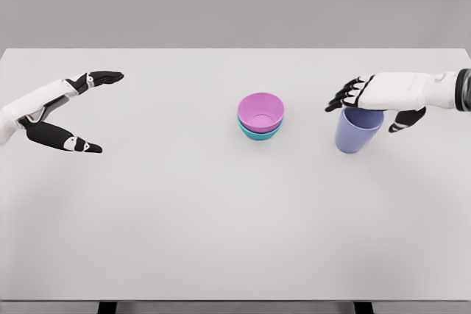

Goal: Stacking bowl and cup with both arms

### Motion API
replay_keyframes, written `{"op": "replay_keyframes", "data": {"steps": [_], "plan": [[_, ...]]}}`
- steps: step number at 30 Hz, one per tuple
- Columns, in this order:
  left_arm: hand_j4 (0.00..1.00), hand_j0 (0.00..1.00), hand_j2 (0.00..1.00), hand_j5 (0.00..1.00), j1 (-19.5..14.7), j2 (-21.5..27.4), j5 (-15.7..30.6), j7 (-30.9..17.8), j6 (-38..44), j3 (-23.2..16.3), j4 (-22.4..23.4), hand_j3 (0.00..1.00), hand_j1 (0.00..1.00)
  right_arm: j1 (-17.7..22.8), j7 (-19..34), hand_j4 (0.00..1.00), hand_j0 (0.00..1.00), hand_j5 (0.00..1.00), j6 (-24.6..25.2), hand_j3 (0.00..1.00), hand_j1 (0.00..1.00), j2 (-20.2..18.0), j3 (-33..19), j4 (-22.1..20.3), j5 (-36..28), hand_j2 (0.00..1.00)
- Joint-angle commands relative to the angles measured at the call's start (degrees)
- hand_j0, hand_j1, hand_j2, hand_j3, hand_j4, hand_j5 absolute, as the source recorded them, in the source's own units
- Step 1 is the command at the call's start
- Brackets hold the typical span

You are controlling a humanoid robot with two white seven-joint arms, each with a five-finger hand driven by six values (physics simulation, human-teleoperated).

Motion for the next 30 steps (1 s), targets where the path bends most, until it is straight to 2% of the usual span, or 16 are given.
{"op": "replay_keyframes", "data": {"steps": [1, 13, 27, 30], "plan": [[1.00, 1.00, 1.00, 1.00, 0.0, 0.0, 0.4, 0.0, 0.1, 0.0, 0.0, 1.00, 1.00, 0.0, 0.0, 1.00, 1.00, 1.00, 0.1, 1.00, 1.00, 0.0, 0.3, 0.5, -0.3, 1.00], [1.00, 1.00, 1.00, 1.00, 0.0, 0.0, 0.4, 0.0, 0.1, -0.2, 0.0, 1.00, 1.00, -1.2, 0.0, 1.00, 1.00, 1.00, 0.1, 1.00, 1.00, 1.4, 2.0, 3.3, 0.5, 1.00], [1.00, 1.00, 1.00, 1.00, 0.1, 0.0, 0.4, 0.0, 0.1, -0.2, 0.0, 1.00, 1.00, -1.3, 0.0, 1.00, 1.00, 1.00, 0.1, 1.00, 1.00, 2.0, 2.9, 3.5, 0.6, 1.00], [1.00, 1.00, 1.00, 1.00, 0.1, 0.0, 0.4, 0.0, 0.1, -0.2, 0.1, 1.00, 1.00, -1.4, 0.0, 0.97, 0.97, 0.97, 0.1, 0.97, 0.97, 2.0, 3.3, 3.6, 0.6, 0.97]]}}
